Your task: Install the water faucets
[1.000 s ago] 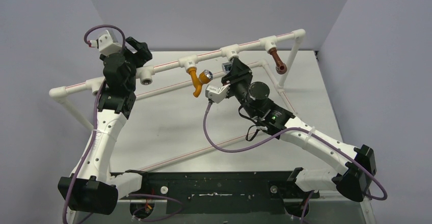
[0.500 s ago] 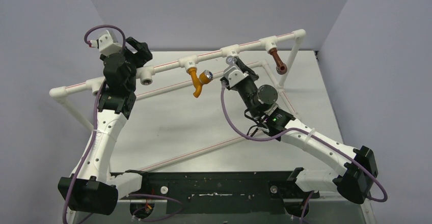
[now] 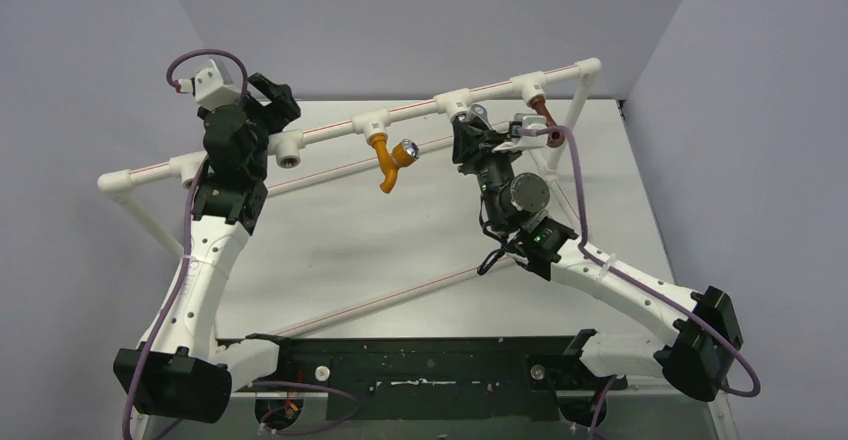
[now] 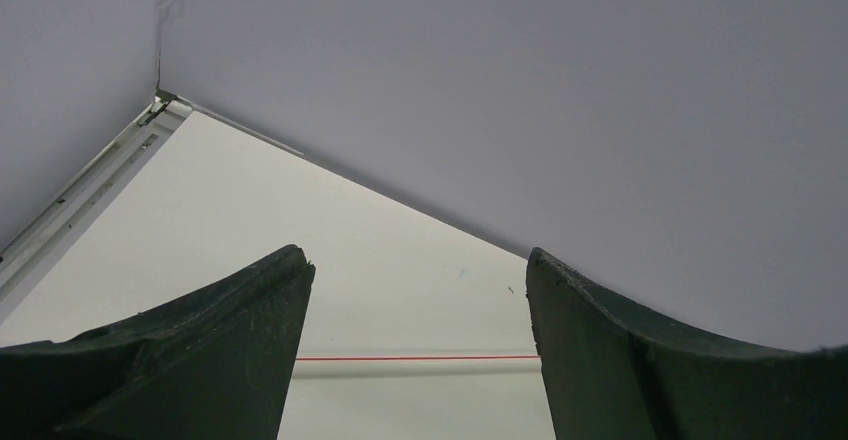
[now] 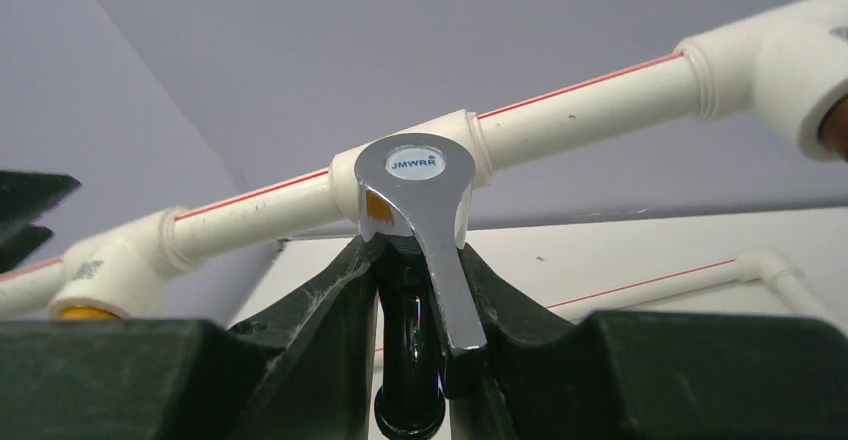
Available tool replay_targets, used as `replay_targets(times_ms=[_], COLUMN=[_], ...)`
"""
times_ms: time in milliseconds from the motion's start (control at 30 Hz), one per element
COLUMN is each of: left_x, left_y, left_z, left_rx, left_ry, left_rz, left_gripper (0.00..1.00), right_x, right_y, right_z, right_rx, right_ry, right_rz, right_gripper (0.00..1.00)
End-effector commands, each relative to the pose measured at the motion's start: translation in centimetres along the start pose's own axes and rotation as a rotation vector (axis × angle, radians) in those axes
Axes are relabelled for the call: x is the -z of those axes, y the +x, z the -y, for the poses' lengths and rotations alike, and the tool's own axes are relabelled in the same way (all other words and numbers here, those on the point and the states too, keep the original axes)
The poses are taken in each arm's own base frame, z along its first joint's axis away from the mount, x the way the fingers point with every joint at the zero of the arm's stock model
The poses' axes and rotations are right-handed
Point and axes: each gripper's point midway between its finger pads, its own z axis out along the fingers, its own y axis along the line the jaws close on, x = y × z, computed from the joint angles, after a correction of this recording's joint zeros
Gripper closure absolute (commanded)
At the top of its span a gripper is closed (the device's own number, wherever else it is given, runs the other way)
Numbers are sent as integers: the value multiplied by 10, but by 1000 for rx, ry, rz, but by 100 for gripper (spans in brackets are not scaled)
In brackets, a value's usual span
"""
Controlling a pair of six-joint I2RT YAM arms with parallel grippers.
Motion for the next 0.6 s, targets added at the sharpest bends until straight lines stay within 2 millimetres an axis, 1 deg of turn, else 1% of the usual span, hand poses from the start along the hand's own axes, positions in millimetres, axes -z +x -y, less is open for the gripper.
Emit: replay_targets(times_ms=[0, 33, 133, 267, 367, 433, 567], left_x=[12, 12, 12, 12, 12, 12, 12], left_y=[107, 108, 108, 107, 108, 108, 109], left_z=[-54, -55, -55, -55, -56, -56, -56], left_rx=[-126, -127, -126, -127, -129, -130, -130], left_ry=[-150, -150, -151, -152, -155, -156, -156], left_rz=[-346, -347, -347, -346, -346, -347, -349], left_gripper=[24, 24, 24, 24, 24, 24, 24], right_x=[7, 8, 12, 17, 18, 18, 19], right_y=[-36, -32, -32, -34, -34, -34, -38], right_z=[50, 52, 58, 56, 52, 50, 46], right_rx=[-437, -492, -675, -864, -925, -933, -925], right_ry=[262, 278, 313, 298, 294, 295, 275], right_rz=[158, 153, 174, 190, 169, 153, 138], right_gripper=[100, 100, 100, 100, 100, 100, 78])
